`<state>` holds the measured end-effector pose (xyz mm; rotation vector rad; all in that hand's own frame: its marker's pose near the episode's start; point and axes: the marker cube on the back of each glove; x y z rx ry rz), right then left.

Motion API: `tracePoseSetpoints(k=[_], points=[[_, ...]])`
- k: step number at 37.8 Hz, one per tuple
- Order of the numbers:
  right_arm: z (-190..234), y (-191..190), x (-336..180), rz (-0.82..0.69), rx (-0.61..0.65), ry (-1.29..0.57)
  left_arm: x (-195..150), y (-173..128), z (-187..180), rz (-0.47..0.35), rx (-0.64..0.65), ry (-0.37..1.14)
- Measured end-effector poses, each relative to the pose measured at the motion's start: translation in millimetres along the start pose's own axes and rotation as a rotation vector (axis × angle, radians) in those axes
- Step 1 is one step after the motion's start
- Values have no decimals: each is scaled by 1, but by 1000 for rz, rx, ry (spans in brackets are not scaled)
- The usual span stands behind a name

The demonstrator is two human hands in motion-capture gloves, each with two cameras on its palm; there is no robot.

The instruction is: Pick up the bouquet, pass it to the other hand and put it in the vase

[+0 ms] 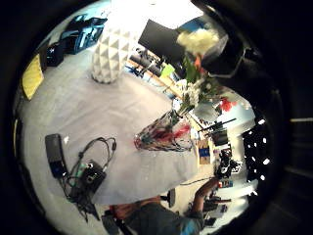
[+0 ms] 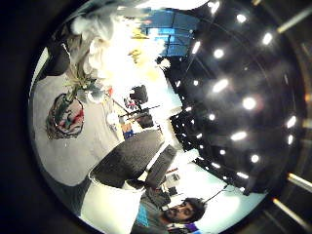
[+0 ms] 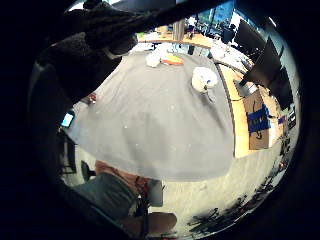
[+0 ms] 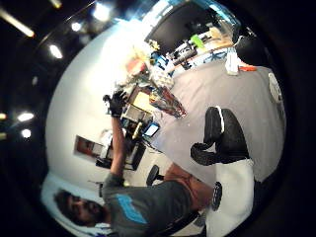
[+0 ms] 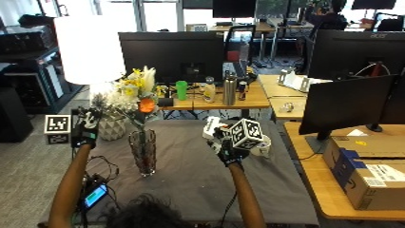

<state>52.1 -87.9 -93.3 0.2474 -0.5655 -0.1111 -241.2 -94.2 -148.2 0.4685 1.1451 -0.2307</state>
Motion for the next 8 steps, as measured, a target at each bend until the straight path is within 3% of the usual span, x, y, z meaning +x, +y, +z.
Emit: tracePoseSetpoints(k=[4, 8], points=[[3, -2, -9, -18, 11, -16, 9, 14, -20, 89, 48, 16], [5, -2, -15, -24, 12, -19, 18, 27, -28, 123, 51, 24]])
